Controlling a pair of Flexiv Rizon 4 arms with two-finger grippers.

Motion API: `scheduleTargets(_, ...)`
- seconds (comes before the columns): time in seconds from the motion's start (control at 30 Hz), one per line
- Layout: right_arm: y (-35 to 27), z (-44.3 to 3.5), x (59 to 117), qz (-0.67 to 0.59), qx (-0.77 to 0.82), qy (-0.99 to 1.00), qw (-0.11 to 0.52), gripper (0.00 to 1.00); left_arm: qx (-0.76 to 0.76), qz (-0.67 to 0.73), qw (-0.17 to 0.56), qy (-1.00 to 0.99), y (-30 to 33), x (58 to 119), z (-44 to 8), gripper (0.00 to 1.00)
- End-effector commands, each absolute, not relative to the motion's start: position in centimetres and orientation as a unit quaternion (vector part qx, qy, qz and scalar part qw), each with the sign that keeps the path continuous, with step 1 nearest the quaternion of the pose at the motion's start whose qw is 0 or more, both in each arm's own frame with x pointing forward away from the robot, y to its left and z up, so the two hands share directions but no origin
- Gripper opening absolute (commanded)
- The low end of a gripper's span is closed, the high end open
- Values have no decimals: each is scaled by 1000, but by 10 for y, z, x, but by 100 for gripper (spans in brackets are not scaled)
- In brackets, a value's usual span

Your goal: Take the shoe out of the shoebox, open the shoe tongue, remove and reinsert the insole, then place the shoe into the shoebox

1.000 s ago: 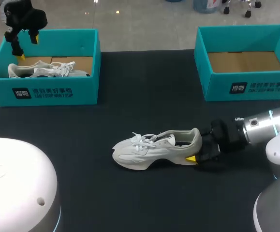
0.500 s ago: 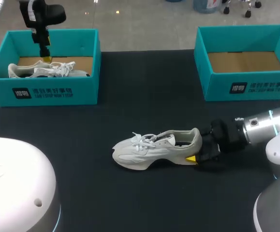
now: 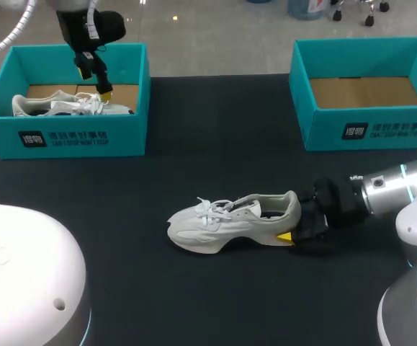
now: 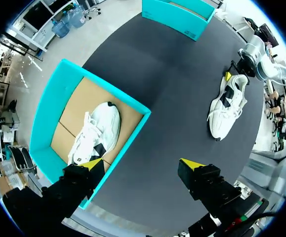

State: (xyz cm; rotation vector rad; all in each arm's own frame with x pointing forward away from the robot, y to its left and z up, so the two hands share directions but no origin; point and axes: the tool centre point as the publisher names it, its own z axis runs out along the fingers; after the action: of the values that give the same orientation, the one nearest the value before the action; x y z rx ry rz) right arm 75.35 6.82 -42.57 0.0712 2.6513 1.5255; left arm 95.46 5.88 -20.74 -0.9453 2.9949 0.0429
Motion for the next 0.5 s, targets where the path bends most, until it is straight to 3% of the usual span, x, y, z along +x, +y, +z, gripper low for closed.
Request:
scheduleTargets(0.03,70,-428,753,497,23,866,42,0,-314,28,15,949,30,950,-209,100)
scheduleTargets(0.5,70,-428,753,497,23,866,42,0,-350,2,27,936,-38,913,-218,100)
